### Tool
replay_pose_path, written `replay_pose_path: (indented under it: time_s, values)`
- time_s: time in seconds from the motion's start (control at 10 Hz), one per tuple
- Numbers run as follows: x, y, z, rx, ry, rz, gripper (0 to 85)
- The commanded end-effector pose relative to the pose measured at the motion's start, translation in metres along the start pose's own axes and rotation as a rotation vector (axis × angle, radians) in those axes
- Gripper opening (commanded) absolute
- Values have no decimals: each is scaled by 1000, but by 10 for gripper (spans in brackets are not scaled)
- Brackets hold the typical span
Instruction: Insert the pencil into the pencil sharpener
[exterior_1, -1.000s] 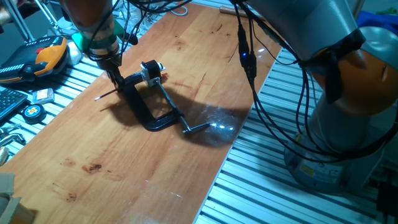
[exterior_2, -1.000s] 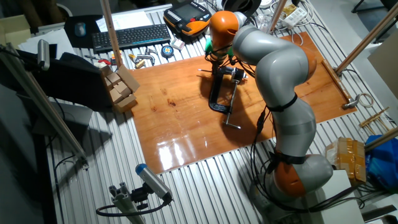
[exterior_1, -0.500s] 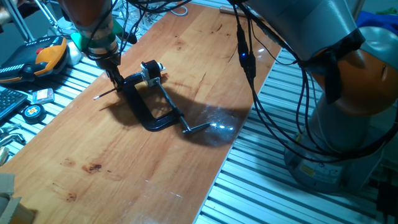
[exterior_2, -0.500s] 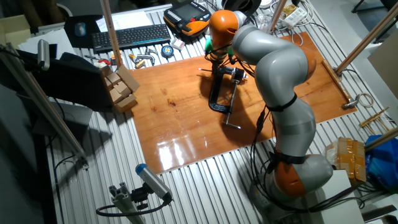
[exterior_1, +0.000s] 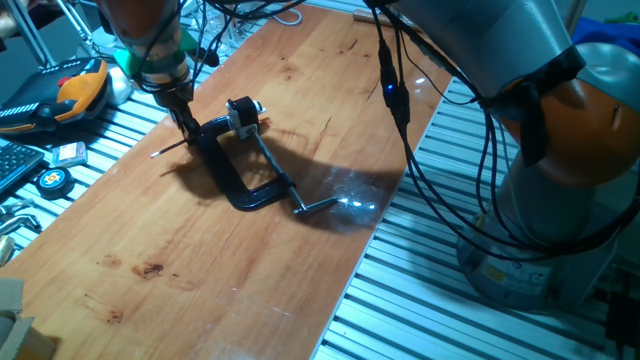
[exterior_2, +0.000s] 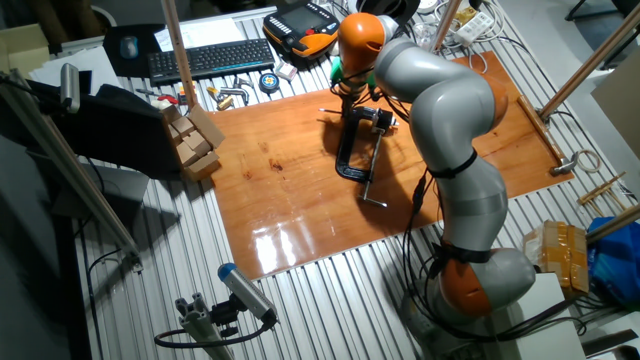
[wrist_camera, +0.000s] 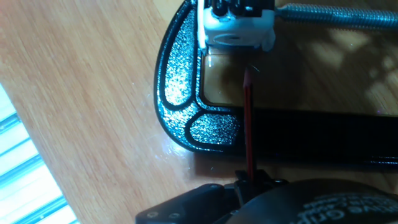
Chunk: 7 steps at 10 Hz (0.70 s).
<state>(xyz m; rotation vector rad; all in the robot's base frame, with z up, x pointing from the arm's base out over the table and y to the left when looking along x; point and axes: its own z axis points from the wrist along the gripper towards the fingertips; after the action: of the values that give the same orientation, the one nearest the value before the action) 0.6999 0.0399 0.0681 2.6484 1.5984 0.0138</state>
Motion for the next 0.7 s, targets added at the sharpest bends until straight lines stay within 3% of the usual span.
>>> replay_pose_path:
  time_s: [0.0, 0.6]
  values:
    - [0, 1, 1, 0, 0, -1, 0]
    - [-3, 3, 2, -1, -5, -6, 0]
